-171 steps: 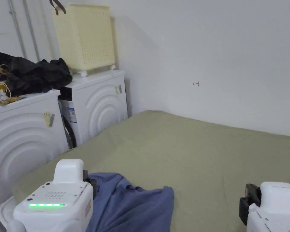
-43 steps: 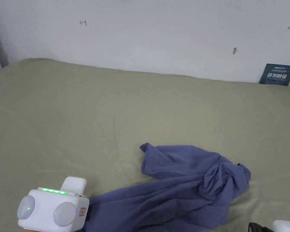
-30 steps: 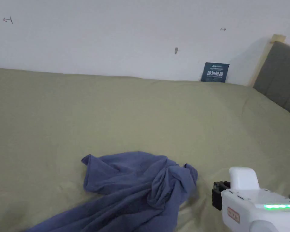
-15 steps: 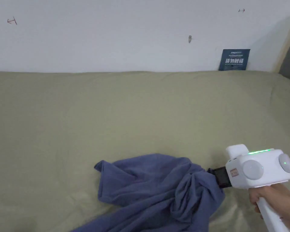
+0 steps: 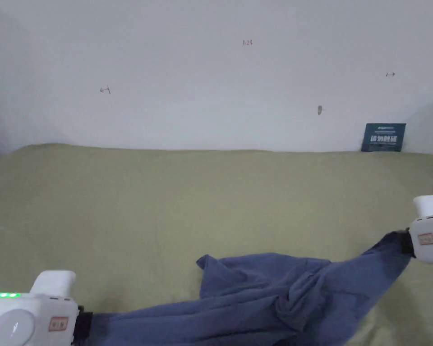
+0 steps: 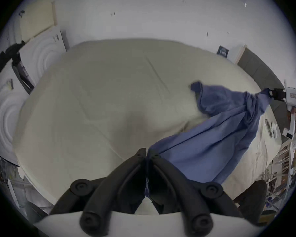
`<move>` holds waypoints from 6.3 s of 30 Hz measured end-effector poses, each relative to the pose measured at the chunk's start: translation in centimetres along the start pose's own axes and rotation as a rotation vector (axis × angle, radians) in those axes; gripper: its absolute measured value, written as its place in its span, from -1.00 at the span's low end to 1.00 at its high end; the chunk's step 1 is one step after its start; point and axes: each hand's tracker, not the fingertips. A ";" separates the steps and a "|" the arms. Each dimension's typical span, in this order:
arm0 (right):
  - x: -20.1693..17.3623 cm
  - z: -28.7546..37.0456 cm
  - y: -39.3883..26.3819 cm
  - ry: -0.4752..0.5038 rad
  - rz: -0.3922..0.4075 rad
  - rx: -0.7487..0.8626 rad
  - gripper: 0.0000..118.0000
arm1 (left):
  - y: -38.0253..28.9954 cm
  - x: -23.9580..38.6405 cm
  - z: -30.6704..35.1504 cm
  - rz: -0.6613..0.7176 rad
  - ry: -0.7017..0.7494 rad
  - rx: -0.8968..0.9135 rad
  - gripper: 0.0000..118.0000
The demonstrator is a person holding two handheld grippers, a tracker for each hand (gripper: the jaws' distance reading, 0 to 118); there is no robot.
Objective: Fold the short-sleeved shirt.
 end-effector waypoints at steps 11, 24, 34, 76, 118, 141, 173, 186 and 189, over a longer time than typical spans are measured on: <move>4.9 12.5 3.0 -0.051 -0.078 0.173 -0.95 | 6.0 -2.7 10.7 0.022 0.085 0.226 -0.97; 5.2 15.7 9.6 -0.138 -0.043 0.284 -0.95 | 15.6 -0.4 14.1 0.016 0.170 0.388 -0.97; 5.8 12.1 16.7 -0.169 -0.080 0.340 -0.95 | 23.6 0.7 10.7 0.012 0.224 0.429 -0.97; 4.9 13.5 -23.1 -0.073 -0.265 -0.111 -0.95 | -10.4 0.1 0.9 0.004 0.099 0.000 -0.97; -11.9 15.2 -22.5 0.163 -0.091 0.032 -1.00 | -11.4 -3.9 -4.4 0.177 -0.099 -0.096 0.90; -8.5 -1.9 -12.3 0.147 -0.037 -0.078 -1.00 | -11.3 -2.0 -4.5 0.049 -0.112 -0.144 -0.83; -3.6 0.8 0.0 0.093 0.137 -0.004 -0.99 | -4.4 -0.3 1.8 0.038 -0.132 0.025 -0.83; 5.3 25.4 10.8 -0.057 -0.012 0.427 -0.99 | 13.3 4.4 15.1 -0.026 -0.077 0.364 -0.83; 6.5 27.1 11.7 -0.069 -0.058 0.466 -0.99 | 16.7 5.1 17.4 -0.036 -0.060 0.395 -0.83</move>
